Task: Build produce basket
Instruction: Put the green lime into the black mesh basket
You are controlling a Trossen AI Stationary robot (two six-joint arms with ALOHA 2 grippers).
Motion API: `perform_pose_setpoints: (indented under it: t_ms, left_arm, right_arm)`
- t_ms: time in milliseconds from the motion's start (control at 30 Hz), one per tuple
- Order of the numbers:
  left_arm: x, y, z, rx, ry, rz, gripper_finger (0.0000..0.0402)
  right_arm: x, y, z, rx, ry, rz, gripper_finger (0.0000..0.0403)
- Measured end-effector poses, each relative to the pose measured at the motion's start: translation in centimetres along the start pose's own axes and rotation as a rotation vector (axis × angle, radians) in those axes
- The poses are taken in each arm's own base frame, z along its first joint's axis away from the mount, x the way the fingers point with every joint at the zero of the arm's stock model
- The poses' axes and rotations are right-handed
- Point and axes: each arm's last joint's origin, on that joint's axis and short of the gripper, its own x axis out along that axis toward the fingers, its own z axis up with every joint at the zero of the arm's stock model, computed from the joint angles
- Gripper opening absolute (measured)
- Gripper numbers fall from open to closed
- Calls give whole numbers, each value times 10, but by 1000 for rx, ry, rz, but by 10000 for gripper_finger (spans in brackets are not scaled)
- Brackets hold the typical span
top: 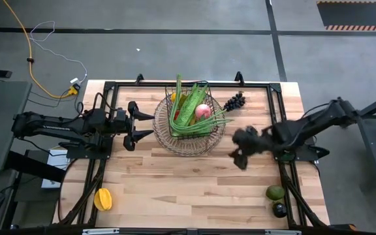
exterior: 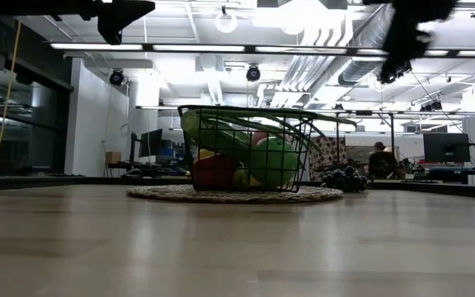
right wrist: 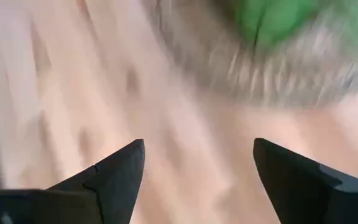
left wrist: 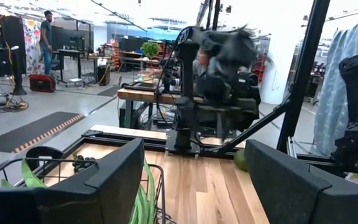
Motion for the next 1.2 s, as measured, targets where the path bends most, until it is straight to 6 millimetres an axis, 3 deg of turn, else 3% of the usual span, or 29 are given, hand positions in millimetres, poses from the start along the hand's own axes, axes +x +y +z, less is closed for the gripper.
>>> perform_pose_setpoints:
  t_ms: [167, 367, 867, 1200]
  left_arm:
    - [0, 0, 0, -4, 4, 0, 266]
    - [0, 0, -1, -7, 14, 1, 266]
    - [0, 0, 0, 12, -2, -1, 266]
    - [0, 0, 0, 12, -2, -1, 266]
  right_arm:
    - [5, 35, -36, 130, 439, -82, 291]
    - [18, 68, -75, 154, 798, -155, 291]
    - [55, 92, -131, 110, 1081, -380, 291]
    - [68, 91, -146, 46, 1166, -494, 291]
